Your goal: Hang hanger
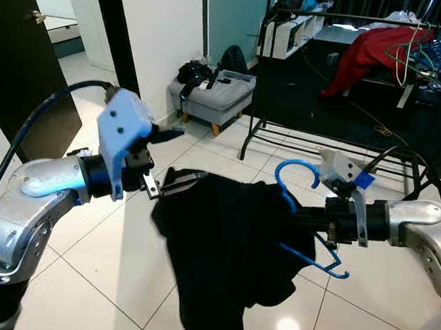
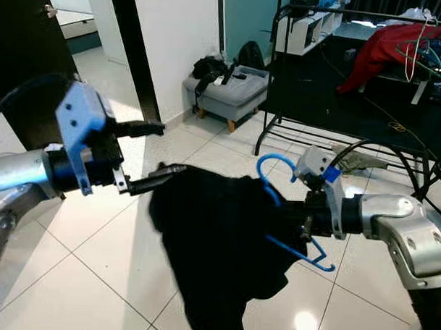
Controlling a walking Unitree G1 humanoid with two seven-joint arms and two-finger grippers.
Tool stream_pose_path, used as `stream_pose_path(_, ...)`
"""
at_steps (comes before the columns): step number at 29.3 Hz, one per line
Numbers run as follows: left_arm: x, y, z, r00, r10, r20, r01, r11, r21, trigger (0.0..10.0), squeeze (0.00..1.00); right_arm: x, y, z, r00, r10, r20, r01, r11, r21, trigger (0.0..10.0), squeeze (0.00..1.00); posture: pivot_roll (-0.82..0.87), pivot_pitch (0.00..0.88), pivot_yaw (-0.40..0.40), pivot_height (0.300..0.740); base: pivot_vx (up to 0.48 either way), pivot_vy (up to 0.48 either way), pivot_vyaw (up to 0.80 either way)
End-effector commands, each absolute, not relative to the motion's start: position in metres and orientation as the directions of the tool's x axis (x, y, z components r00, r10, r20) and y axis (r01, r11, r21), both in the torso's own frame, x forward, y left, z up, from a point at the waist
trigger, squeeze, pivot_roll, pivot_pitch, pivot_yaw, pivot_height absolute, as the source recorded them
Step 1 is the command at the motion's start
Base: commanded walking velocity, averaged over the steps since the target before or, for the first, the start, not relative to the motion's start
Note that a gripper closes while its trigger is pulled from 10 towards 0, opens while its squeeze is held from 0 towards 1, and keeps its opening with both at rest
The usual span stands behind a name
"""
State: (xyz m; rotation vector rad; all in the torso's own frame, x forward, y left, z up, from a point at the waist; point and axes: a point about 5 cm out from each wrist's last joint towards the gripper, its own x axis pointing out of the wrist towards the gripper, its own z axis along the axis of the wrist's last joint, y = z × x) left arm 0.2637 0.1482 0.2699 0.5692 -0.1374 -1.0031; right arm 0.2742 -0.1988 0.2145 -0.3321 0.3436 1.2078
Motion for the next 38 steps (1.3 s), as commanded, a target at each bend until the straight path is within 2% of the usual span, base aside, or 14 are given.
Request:
stream_pose_path(1,0.264,0.148,0.258,0.530,-0.816,-0.231,0.781,0.364,0.507,10.0,0.00,0.272,-0.187,0.223,0.272,0.876,-0.398,-0.962,0.251,-0.107,10.0,0.00,-0.05,0.000,0.037,0.740,0.000,0.000,0.00)
stream_pose_path(9,0.270,0.154,0.242,0.543,-0.738,-0.401,0.791,0.289,0.539,10.0,0.00,0.270,-0.171,0.223,0.194,0.898,-0.394,-0.980,0.162,-0.112,10.0,0.00,-0.05,0.000,0.040,0.740,0.000,0.000,0.00)
stream_pose_path(13,0.270,0.157,0.240,0.541,-0.722,-0.431,0.797,0.276,0.537,10.0,0.00,0.270,-0.168,0.222,0.177,0.902,-0.394,-0.983,0.144,-0.112,10.0,0.00,-0.05,0.000,0.040,0.740,0.000,0.000,0.00)
stream_pose_path(14,0.270,0.159,0.238,0.533,-0.712,-0.457,0.805,0.259,0.534,5.3,0.00,0.269,-0.165,0.222,0.165,0.905,-0.393,-0.985,0.130,-0.113,10.0,0.00,-0.05,0.000,0.041,0.740,0.000,0.000,0.00)
stream_pose_path(15,0.269,0.160,0.236,0.518,-0.707,-0.482,0.817,0.241,0.525,1.3,0.00,0.269,-0.163,0.223,0.153,0.908,-0.391,-0.986,0.117,-0.114,10.0,0.00,-0.05,0.000,0.041,0.740,0.000,0.000,0.00)
stream_pose_path(16,0.269,0.160,0.236,0.518,-0.707,-0.482,0.817,0.241,0.525,1.3,0.00,0.269,-0.163,0.223,0.153,0.908,-0.391,-0.986,0.117,-0.114,10.0,0.00,-0.05,0.000,0.041,0.740,0.000,0.000,0.00)
stream_pose_path(17,0.267,0.160,0.234,0.499,-0.708,-0.500,0.830,0.224,0.511,0.0,0.00,0.269,-0.162,0.223,0.149,0.910,-0.388,-0.987,0.112,-0.117,10.0,0.00,-0.05,0.000,0.042,0.740,0.000,0.000,0.00)
stream_pose_path(23,0.258,0.160,0.228,0.422,-0.704,-0.572,0.876,0.154,0.457,0.0,0.00,0.274,-0.165,0.227,0.175,0.908,-0.382,-0.981,0.129,-0.142,10.0,0.00,-0.05,0.000,0.043,0.740,0.000,0.000,0.00)
stream_pose_path(30,0.256,0.162,0.225,0.398,-0.691,-0.604,0.890,0.132,0.437,0.0,0.00,0.278,-0.167,0.231,0.204,0.908,-0.367,-0.974,0.151,-0.170,10.0,0.00,-0.05,0.000,0.044,0.740,0.000,0.000,0.00)
stream_pose_path(36,0.256,0.164,0.226,0.387,-0.689,-0.613,0.897,0.126,0.424,0.0,0.00,0.286,-0.168,0.231,0.276,0.891,-0.362,-0.952,0.201,-0.230,10.0,0.00,-0.04,0.000,0.047,0.740,0.000,0.000,0.00)
stream_pose_path(38,0.255,0.165,0.227,0.372,-0.698,-0.612,0.904,0.124,0.408,0.0,0.00,0.293,-0.169,0.229,0.330,0.876,-0.351,-0.934,0.250,-0.255,10.0,0.00,-0.04,0.000,0.047,0.740,0.000,0.000,0.00)
